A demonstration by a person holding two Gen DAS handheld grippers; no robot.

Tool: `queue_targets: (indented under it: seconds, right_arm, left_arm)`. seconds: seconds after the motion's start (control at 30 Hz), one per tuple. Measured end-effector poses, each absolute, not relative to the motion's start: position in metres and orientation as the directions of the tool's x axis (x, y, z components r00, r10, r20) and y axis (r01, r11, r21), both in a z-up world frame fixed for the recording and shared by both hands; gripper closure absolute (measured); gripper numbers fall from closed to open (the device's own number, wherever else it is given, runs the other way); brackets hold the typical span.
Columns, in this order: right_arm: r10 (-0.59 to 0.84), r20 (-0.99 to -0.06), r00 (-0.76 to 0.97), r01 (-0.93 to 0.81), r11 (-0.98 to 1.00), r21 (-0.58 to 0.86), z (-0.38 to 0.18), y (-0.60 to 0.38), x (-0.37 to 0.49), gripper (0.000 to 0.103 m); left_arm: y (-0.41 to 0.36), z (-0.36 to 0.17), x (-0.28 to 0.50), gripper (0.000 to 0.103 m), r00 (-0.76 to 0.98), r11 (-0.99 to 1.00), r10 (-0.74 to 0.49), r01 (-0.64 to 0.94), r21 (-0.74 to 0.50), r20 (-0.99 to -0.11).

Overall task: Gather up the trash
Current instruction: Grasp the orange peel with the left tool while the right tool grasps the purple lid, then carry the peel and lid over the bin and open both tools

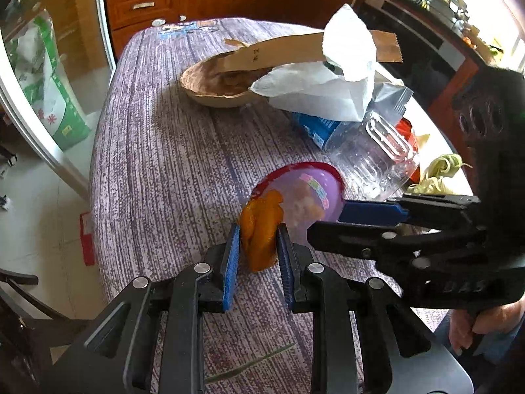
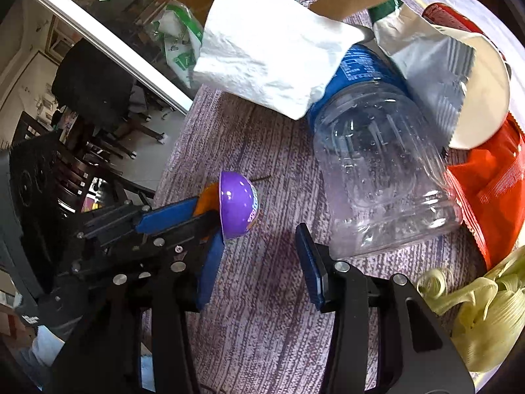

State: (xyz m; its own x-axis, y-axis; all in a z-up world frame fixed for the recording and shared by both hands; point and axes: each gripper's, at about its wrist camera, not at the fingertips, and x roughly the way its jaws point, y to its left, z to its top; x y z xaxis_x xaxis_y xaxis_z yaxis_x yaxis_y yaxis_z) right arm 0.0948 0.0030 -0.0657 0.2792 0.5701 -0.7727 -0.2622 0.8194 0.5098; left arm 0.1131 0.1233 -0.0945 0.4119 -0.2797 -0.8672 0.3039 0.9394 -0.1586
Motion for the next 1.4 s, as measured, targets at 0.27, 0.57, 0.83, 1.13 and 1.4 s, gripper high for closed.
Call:
queue_targets:
  seconds: [0.27, 0.57, 0.83, 1.13, 1.4]
  right_arm:
    - [0.555, -0.776, 0.300, -0.330, 0.823, 0.462, -0.049, 0.015, 0.102, 0.060]
    - [0.521, -0.792, 0.317, -0.316, 0.846, 0.430, -0.045, 0.007, 0.101, 0.089]
    - [0.505, -0.726, 0.467, -0.240, 0.862, 0.446, 0.001, -0.066, 0.073, 0.097]
    - [0.349, -0.683, 0.642, -0.035, 0.903, 0.429, 0.022, -0.218, 0.035, 0.097]
    - [0.144, -0.689, 0.711, 0.231, 0.877, 0.421, 0.012, -0.384, -0.001, 0.097]
  left_arm:
    - [0.123, -0.095, 0.107, 0.079, 0.425, 0.943, -0.275, 0.294, -0.156, -0.863]
    - [0.114, -0.074, 0.094, 0.080, 0.448, 0.942, -0.274, 0.302, -0.144, -0.851]
    - [0.051, -0.003, 0.070, 0.080, 0.511, 0.885, -0.377, 0.445, -0.138, -0.773]
    - [-0.075, 0.031, 0.067, 0.080, 0.482, 0.786, -0.467, 0.610, -0.099, -0.741]
    - [-0.231, 0.006, 0.087, 0.080, 0.353, 0.668, -0.501, 0.739, -0.093, -0.791]
